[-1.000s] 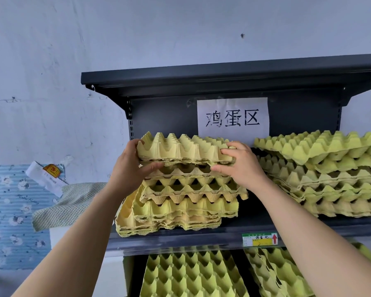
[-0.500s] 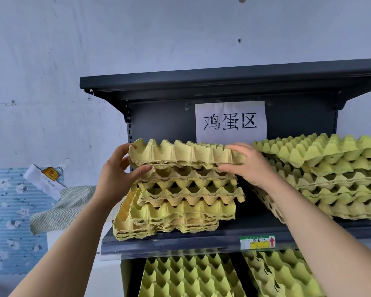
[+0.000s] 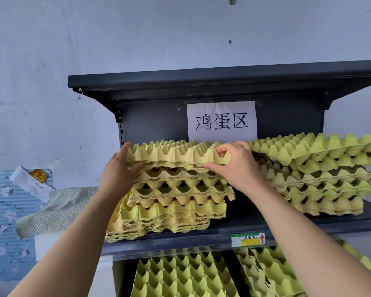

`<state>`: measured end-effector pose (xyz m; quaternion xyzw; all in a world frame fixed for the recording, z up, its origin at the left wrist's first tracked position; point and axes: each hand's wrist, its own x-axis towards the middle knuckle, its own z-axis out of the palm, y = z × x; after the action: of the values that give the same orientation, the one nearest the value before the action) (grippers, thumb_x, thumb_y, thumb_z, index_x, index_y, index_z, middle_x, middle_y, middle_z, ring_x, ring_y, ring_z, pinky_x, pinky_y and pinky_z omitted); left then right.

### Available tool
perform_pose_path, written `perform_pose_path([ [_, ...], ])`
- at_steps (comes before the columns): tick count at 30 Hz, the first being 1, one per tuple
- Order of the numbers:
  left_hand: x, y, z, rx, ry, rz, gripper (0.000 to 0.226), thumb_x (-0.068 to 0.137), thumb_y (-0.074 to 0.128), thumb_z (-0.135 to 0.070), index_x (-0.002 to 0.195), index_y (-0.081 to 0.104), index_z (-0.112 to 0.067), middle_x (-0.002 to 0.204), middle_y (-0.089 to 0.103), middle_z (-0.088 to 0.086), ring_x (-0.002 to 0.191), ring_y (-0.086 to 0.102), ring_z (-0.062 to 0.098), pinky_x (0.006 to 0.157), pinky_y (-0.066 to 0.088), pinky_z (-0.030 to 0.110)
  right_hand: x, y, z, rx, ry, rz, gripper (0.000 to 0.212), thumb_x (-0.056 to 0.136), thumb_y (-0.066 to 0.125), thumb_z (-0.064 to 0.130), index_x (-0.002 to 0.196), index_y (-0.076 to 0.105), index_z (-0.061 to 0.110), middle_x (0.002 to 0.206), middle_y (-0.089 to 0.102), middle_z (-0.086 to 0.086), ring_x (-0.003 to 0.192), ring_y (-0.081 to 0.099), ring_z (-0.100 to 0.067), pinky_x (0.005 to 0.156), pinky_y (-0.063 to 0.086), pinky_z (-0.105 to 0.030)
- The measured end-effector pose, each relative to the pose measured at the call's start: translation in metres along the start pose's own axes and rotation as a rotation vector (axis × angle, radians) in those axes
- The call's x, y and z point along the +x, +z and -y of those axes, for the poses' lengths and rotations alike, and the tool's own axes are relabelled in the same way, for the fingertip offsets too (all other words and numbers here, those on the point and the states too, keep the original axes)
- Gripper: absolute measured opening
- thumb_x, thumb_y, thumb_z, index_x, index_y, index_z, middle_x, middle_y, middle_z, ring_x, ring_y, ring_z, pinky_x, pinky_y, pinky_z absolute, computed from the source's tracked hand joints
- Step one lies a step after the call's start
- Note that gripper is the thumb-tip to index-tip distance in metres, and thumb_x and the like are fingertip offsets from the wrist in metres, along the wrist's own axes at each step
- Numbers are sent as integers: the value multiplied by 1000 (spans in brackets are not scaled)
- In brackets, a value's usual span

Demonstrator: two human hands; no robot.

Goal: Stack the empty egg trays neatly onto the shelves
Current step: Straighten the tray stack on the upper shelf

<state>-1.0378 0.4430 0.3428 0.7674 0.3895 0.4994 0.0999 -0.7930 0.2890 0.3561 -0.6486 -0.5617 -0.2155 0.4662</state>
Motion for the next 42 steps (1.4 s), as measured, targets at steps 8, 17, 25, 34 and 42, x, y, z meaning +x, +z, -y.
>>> perform_pose_path([
  [8, -30, 28, -58, 70, 127, 278, 94, 62, 52, -84, 146, 30, -49, 164, -5, -4, 150, 5, 32, 117, 20, 58, -10, -13, -11, 224, -69, 78, 50, 73, 79, 39, 118, 63, 26, 100, 62, 17, 97, 57, 0, 85, 42, -16],
  [17, -9, 49, -97, 178, 58, 284, 89, 62, 56, -78, 143, 38, -45, 157, 23, -2, 148, -8, 37, 114, 5, 67, 3, -27, -48, 574, -18, 191, 44, 85, 68, 7, 125, 57, 24, 121, 63, 8, 117, 54, -1, 98, 50, -31],
  [25, -1, 36, -89, 121, 44, 254, 75, 48, 64, -76, 113, 57, -40, 142, 42, 0, 143, 14, 32, 116, 18, 57, 35, -19, -88, 268, -3, 415, 62, 80, 76, 22, 136, 51, 34, 143, 43, 17, 128, 38, -2, 111, 28, -26],
  [34, -40, 55, -123, 54, 37, 165, 89, 56, 65, -83, 134, 51, -43, 155, 30, -2, 145, 24, 26, 113, 31, 54, 56, -9, -81, 269, -154, 313, 40, 71, 82, 22, 109, 72, 15, 112, 61, 7, 100, 53, -8, 88, 35, -19],
  [42, -42, 21, -115, -115, 142, 72, 68, 70, 62, -68, 133, 51, -45, 144, 42, -14, 129, 44, 11, 104, 44, 41, 56, -9, -43, 265, -300, 115, 36, 74, 79, 33, 109, 72, 28, 102, 55, 13, 98, 43, -15, 92, 31, -31],
])
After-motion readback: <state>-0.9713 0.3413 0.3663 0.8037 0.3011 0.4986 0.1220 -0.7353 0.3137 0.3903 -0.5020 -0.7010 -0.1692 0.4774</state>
